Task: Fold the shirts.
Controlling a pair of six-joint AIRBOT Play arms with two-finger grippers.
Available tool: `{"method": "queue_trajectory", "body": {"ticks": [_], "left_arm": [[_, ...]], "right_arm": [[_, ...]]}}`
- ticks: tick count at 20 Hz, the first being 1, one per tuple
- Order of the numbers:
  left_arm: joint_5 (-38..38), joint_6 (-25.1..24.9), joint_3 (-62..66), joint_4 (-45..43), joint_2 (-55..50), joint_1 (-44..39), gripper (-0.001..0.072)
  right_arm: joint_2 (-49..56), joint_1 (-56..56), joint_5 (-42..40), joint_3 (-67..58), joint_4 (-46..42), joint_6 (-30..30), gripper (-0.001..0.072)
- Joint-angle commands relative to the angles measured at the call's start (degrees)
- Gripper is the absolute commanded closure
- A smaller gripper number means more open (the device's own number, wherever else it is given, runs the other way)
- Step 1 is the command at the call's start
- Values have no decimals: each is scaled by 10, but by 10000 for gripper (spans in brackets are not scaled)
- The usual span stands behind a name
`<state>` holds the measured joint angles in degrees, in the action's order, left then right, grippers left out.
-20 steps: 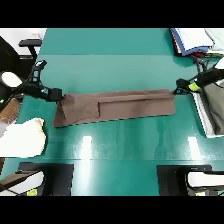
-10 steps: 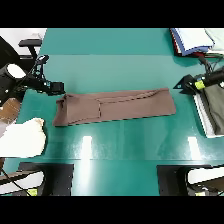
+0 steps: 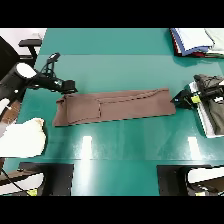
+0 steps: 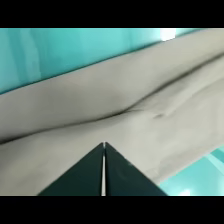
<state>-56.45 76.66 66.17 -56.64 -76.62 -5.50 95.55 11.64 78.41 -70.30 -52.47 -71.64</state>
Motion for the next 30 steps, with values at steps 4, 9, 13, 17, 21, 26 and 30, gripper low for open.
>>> {"method": "queue_trajectory", "body": {"ticks": [4,9,13,17,21,26,30], "left_arm": [[85,40,1,16,-26,-108,685],[98,40,46,47,-102,-169,685],[87,44,133,47,-195,-213,685],[74,54,202,50,-270,-245,685],[70,60,249,56,-311,-266,685],[78,74,248,57,-319,-270,685],[17,74,268,44,-289,-225,686]], "right_arm": [[45,-61,-20,-42,33,6,565],[-4,-69,25,-108,35,17,699],[-86,-86,58,-181,86,11,699],[-133,-148,58,-256,109,-16,699],[-134,-227,64,-317,109,-28,699],[-134,-296,53,-329,109,-28,699],[-134,-327,31,-329,109,-28,699]]}}
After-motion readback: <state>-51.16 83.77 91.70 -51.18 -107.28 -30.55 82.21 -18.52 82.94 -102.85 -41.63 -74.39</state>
